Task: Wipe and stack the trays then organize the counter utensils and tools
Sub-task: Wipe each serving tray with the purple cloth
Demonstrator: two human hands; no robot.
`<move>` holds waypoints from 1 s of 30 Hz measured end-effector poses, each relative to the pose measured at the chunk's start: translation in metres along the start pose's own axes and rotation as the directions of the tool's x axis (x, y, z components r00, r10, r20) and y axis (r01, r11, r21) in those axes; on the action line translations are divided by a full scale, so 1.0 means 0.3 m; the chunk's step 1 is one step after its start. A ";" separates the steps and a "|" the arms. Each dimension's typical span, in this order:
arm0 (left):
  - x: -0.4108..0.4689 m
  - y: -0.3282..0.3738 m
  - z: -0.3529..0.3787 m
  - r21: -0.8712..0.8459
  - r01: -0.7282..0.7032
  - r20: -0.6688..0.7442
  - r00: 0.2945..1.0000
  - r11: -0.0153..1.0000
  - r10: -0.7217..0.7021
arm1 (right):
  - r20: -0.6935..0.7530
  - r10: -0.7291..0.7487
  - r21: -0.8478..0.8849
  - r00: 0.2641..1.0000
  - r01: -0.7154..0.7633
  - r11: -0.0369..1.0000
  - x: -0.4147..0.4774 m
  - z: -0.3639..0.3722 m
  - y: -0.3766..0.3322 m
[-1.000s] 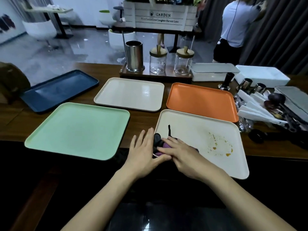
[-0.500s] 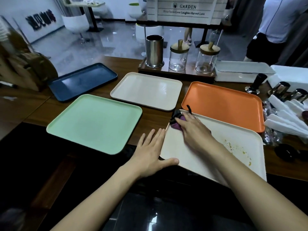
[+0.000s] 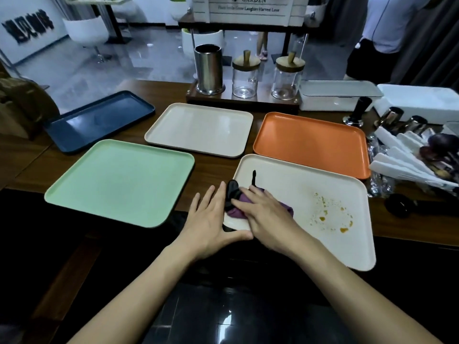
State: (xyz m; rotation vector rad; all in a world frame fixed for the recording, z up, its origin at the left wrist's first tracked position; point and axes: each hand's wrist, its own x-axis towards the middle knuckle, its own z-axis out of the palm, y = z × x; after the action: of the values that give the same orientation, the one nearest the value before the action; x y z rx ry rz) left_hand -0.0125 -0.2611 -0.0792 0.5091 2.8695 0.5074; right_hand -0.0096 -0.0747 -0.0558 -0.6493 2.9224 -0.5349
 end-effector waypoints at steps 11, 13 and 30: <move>0.003 -0.004 0.001 0.049 0.000 0.008 1.000 0.999 -0.001 | -0.066 0.117 -0.011 0.991 -0.118 0.993 -0.129 0.008 -0.024; 0.003 -0.006 -0.001 0.062 0.001 0.014 1.000 0.998 -0.002 | -0.082 0.169 -0.008 0.982 -0.170 0.985 -0.152 0.003 0.017; 0.004 0.000 -0.017 0.049 0.020 0.064 0.998 0.999 -0.023 | -0.186 0.449 -0.103 0.874 -0.472 0.876 -0.133 -0.068 0.250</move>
State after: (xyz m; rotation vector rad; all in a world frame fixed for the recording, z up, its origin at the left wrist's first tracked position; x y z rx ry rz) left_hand -0.0149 -0.2622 -0.0745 0.4925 2.8287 0.4120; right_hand -0.0065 0.0122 -0.0627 0.1043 3.1235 -0.3278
